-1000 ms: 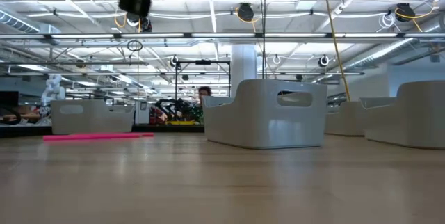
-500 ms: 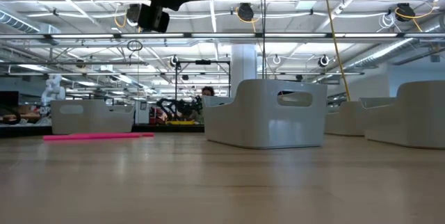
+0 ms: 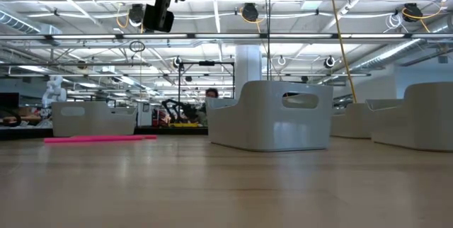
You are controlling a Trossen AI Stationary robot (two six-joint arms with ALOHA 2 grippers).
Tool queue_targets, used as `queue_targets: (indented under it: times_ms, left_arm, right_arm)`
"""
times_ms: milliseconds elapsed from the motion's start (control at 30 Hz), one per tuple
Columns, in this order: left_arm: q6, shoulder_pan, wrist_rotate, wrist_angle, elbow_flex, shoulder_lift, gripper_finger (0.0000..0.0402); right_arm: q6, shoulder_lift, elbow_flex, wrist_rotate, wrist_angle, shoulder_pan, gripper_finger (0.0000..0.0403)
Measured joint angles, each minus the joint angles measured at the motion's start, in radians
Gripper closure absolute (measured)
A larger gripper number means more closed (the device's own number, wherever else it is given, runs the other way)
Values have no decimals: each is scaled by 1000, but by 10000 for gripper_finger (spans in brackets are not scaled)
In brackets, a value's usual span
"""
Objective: Sort crayons/erasers/pens/pencils in bins
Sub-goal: Put the green eraser into the top left gray bin
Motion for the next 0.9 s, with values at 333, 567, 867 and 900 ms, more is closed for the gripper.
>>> queue_targets:
  times_ms: [333,567,867,900]
  left_arm:
    - [53,32,-5,-20,0,-23,384]
    - [169,138,-135,-412,68,-115,384]
    - [352,339,-573,-1211,343,-88,384]
    - [380,367,-584,-1245,343,-78,384]
  right_arm:
    - [-8,-89,1,9,-7,8,215]
    - [-8,-285,1,64,-129,7,149]
    - [-27,-419,2,85,-285,3,148]
    - [-27,-423,2,85,-305,3,148]
